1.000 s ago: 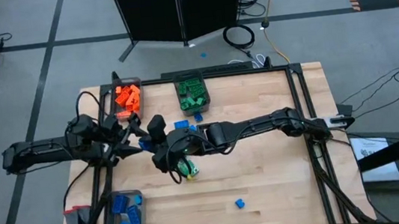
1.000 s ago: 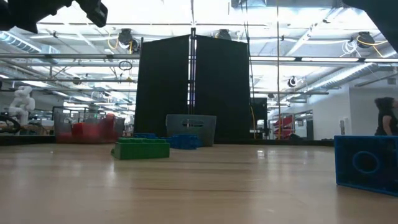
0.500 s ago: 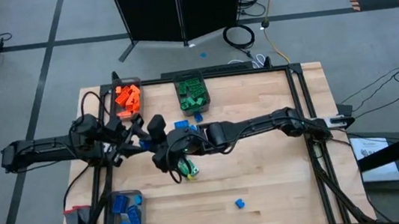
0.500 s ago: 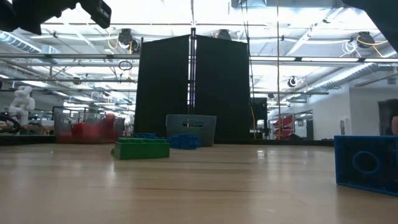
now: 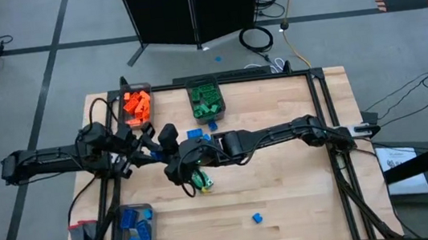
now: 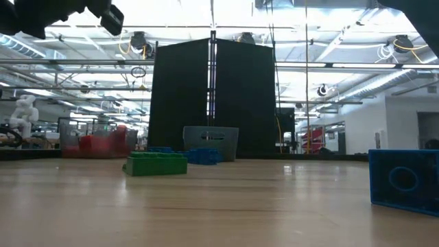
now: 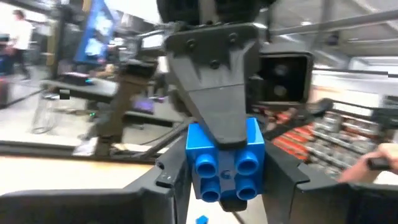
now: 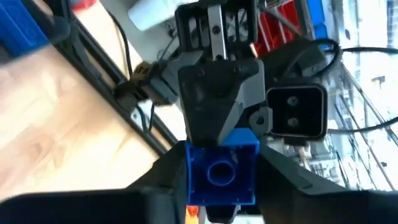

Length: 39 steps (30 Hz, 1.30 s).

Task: Sort blocks
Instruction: Put the blue game piece into the bottom left black transparent bin

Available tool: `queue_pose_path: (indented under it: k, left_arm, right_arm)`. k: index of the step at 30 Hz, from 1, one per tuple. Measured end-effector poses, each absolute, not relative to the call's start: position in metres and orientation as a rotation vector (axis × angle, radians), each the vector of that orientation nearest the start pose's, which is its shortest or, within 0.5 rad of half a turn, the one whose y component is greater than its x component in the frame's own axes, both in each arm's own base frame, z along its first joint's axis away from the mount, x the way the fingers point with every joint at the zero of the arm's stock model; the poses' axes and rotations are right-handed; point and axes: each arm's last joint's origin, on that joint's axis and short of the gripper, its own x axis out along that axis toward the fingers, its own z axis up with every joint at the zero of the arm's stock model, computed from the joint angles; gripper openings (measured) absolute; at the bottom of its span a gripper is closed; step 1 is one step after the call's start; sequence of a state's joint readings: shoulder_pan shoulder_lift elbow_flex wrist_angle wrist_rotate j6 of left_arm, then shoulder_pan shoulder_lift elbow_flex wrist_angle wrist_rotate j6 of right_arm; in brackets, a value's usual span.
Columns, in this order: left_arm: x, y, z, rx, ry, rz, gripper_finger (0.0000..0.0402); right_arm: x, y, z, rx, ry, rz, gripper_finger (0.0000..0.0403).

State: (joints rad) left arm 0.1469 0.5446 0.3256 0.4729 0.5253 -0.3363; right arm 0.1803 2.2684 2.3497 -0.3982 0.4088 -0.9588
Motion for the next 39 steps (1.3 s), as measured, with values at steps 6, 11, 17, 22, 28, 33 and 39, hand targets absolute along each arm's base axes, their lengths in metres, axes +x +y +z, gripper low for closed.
queue_pose_path:
  k: [6,11,17,22,28,33,39]
  left_arm:
    - [0.139,0.009,0.257,-0.277,-0.066,-0.295,0.0124]
    - [0.139,0.010,0.238,-0.433,0.138,-0.235,0.0124]
    - [0.133,-0.001,0.211,-0.741,0.472,-0.188,0.0124]
    - [0.128,-0.018,0.203,-0.892,0.633,-0.208,0.0124]
    - [0.122,-0.042,0.201,-0.976,0.728,-0.227,0.0124]
    - [0.114,-0.062,0.202,-0.993,0.778,-0.254,0.0124]
    - [0.105,-0.085,0.217,-1.008,0.803,-0.299,0.0124]
  right_arm:
    - [0.499,0.092,0.353,-1.098,0.604,-0.315,0.0284]
    - [0.468,0.106,0.363,-1.062,0.736,-0.325,0.0312]
    - [0.420,0.124,0.382,-0.933,0.824,-0.289,0.0286]
    - [0.388,0.127,0.399,-0.787,0.843,-0.316,0.0272]
    - [0.371,0.125,0.402,-0.663,0.909,-0.276,0.0270]
    - [0.365,0.123,0.397,-0.663,0.980,-0.277,0.0270]
    - [0.363,0.122,0.396,-0.620,0.992,-0.305,0.0270]
